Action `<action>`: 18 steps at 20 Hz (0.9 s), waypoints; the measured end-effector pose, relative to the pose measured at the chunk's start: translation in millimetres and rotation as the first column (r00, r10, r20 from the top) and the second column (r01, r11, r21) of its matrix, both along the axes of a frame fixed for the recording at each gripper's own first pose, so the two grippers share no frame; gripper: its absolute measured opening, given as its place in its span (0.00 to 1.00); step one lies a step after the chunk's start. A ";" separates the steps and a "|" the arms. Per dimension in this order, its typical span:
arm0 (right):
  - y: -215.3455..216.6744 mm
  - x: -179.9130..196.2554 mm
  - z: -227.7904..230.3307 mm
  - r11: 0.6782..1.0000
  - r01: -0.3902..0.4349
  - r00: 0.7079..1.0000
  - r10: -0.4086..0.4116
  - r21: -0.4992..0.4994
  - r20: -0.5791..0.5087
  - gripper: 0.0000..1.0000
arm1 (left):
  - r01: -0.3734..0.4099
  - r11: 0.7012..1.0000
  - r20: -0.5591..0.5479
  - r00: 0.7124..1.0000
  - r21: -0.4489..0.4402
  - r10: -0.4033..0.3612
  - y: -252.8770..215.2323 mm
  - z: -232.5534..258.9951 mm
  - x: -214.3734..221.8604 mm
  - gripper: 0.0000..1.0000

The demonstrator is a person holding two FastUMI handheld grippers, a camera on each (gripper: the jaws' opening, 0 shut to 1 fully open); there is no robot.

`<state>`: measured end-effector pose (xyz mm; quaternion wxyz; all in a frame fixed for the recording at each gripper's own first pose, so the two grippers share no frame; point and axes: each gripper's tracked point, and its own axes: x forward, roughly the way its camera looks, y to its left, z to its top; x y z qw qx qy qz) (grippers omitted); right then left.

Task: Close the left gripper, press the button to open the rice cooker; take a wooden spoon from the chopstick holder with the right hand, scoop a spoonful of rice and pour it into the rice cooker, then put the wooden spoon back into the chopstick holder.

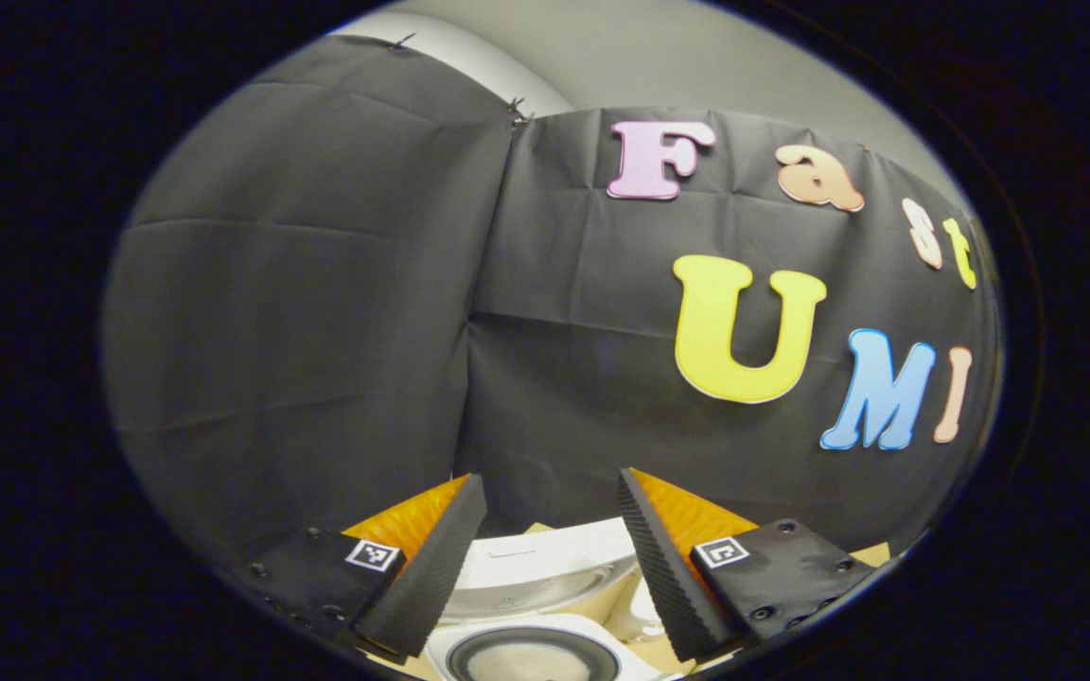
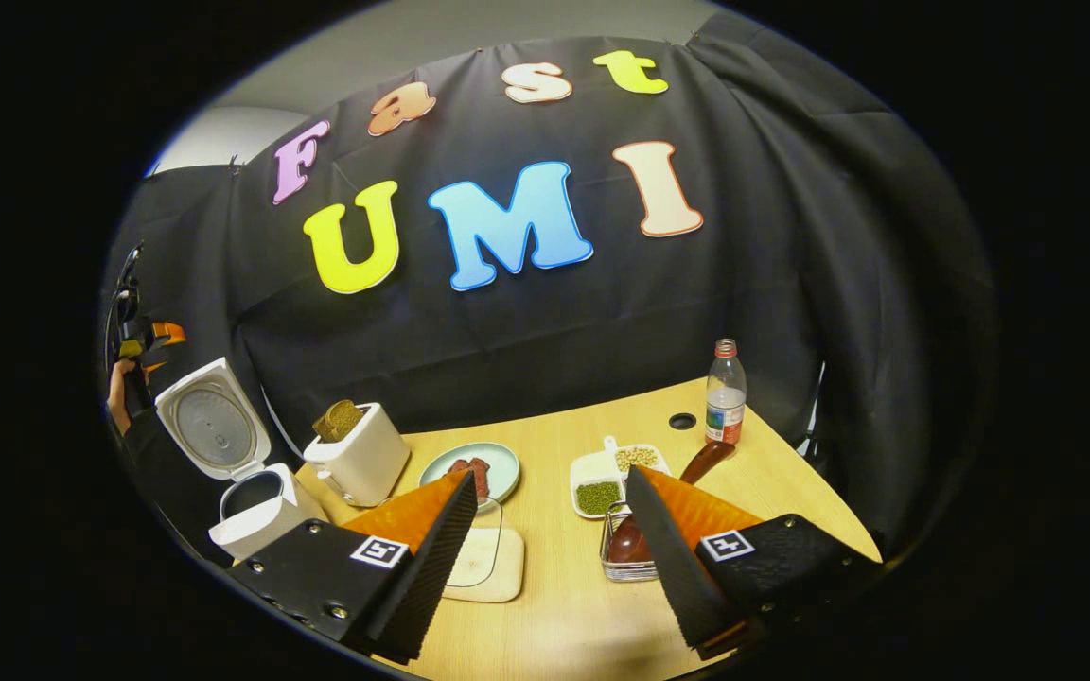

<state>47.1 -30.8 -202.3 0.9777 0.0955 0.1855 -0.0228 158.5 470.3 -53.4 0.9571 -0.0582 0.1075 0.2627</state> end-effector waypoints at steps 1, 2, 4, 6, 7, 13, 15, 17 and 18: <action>-0.6 0.6 -5.1 1.000 0.004 1.000 -0.004 0.001 -0.016 0.97 | -0.010 1.000 -0.008 1.000 -0.008 0.010 8.0 -5.5 4.8 0.99; -0.7 -0.3 -10.5 1.000 0.008 0.999 -0.007 0.004 -0.033 0.96 | -0.027 1.000 -0.021 0.999 -0.010 0.027 17.3 -10.7 10.7 0.97; 0.8 1.1 -13.6 1.000 0.013 0.999 -0.012 0.016 -0.046 0.97 | -0.062 0.998 -0.064 0.996 -0.026 0.060 28.3 -31.3 18.5 0.97; 1.9 2.4 -12.5 1.000 0.013 0.999 -0.012 0.017 -0.048 0.96 | -0.085 0.995 -0.102 0.992 -0.048 0.080 35.0 -51.7 19.6 0.96; 2.7 2.3 -13.2 1.000 0.009 0.999 -0.008 0.016 -0.049 0.97 | -0.098 0.995 -0.111 0.989 -0.023 0.095 39.8 -54.7 18.4 0.97; 3.6 4.4 -17.3 1.000 0.001 0.998 -0.001 0.012 -0.063 0.96 | -0.093 0.995 -0.145 0.985 0.033 0.097 32.1 -55.8 19.3 0.94; 2.1 4.0 -13.4 1.000 0.002 0.999 -0.002 -0.006 -0.051 0.97 | -0.088 0.996 -0.135 0.987 0.029 0.091 30.7 -56.5 17.4 0.96; 4.1 2.8 -6.5 1.000 -0.012 0.999 0.011 -0.023 -0.031 0.96 | -0.074 0.996 -0.124 0.989 0.051 0.080 25.4 -55.9 13.4 0.96; 5.3 2.1 -1.8 0.999 -0.016 1.000 0.015 -0.031 -0.021 0.97 | -0.067 0.996 -0.113 0.991 0.059 0.073 20.5 -55.3 10.5 0.96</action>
